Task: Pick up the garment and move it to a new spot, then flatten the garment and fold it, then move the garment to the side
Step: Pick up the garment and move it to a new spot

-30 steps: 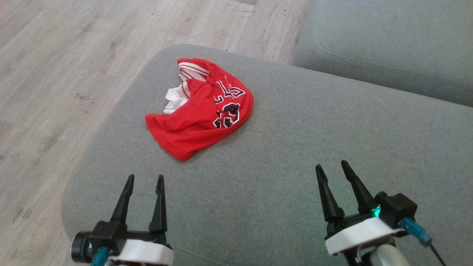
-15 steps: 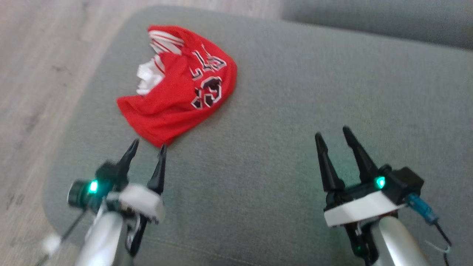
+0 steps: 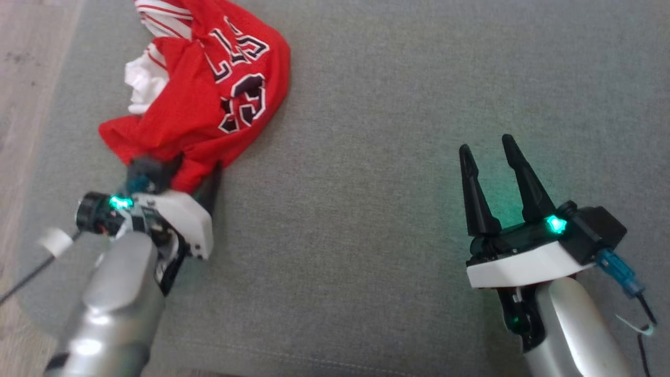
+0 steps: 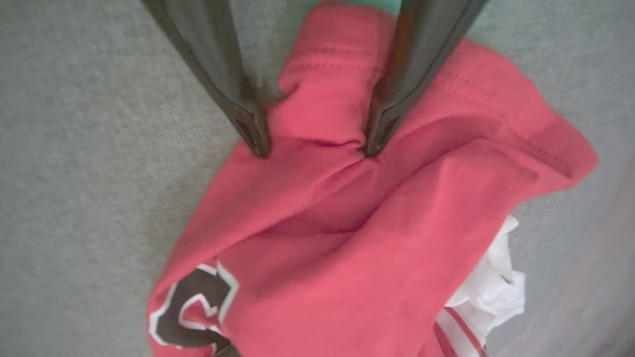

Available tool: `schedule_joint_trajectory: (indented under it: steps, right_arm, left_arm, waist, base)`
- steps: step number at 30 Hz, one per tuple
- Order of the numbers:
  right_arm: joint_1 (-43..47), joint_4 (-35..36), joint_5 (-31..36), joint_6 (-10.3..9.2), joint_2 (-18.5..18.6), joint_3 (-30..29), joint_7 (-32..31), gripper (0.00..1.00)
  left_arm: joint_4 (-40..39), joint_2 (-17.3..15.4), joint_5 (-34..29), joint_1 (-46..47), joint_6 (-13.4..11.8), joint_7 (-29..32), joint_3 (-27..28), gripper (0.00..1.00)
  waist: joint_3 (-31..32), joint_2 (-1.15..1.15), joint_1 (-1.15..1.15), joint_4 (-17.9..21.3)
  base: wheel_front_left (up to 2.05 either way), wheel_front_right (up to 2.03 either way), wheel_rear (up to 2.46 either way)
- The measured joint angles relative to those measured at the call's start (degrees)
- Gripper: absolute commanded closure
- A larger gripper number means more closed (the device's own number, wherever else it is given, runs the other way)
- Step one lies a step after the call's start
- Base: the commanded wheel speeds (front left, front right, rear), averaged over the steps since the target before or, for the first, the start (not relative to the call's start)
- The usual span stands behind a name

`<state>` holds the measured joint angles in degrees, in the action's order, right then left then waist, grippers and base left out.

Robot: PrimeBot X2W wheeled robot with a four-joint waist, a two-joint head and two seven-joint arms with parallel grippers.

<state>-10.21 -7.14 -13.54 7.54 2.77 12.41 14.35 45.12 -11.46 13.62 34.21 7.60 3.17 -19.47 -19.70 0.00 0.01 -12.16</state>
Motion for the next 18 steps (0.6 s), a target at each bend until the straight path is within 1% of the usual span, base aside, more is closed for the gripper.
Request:
schedule_joint_trajectory:
  steps: [1, 2, 3, 6, 8, 12, 15, 18]
  right_arm:
    - [-0.08, 0.19, 0.0, 0.0, 0.0, -0.07, 0.0, 0.0]
    - [-0.07, 0.23, 0.01, 0.0, 0.0, -0.11, 0.0, 0.0]
    - [-0.07, 0.23, 0.01, 0.0, 0.0, -0.16, 0.0, 0.0]
    - [-0.07, 0.19, 0.02, 0.0, 0.0, -0.47, 0.0, 0.0]
    - [-0.07, 0.0, 0.02, 0.0, 0.0, -0.67, 0.0, 0.0]
    - [-0.02, -1.31, 0.02, 0.0, 0.0, -1.08, 0.0, 0.0]
    - [0.1, -2.31, -0.11, 0.0, 0.0, -1.31, 0.01, 0.0]
    - [0.49, -3.25, -1.29, 0.0, 0.0, -1.3, 0.01, 0.0]
  left_arm:
    - [1.02, -0.13, 1.29, 1.03, 0.0, 0.58, -0.53, 0.26]
    - [1.75, -0.27, 2.47, 1.97, 0.01, 1.19, -0.92, 0.59]
    - [2.59, -0.36, 3.36, 2.93, 0.01, 1.51, -1.11, 1.0]
    - [4.14, -0.94, 4.78, 4.71, 0.0, 1.77, -3.39, 1.0]
    - [4.24, -1.19, 6.19, 4.6, -0.01, 0.52, -4.99, 1.0]
    - [3.75, -1.19, 11.09, 3.47, -0.01, -2.16, -7.08, 1.0]
    - [0.1, -0.82, 15.03, 1.12, -0.01, -4.54, -9.89, 1.0]
    - [-7.0, -0.4, 21.03, -1.03, -0.01, -6.27, -14.27, 1.0]
  waist:
    - [-0.42, 0.0, 0.0, 0.27]
    - [-0.74, 0.0, 0.0, 0.5]
    - [-1.01, 0.0, 0.0, 0.7]
    - [-1.15, 0.0, 0.0, 1.08]
    - [-0.67, 0.0, -0.01, 1.18]
    - [1.21, 0.0, 0.0, 1.31]
    - [3.38, 0.0, -0.01, 1.46]
    - [5.89, 0.0, -0.02, 1.71]
  base:
    - [0.0, 0.0, 0.0]
    - [0.0, 0.0, 0.0]
    - [0.0, 0.0, 0.0]
    - [0.0, 0.0, 0.0]
    - [0.0, 0.0, 0.0]
    - [0.0, 0.0, 0.0]
    - [0.0, 0.0, 0.0]
    - [0.0, 0.0, 0.0]
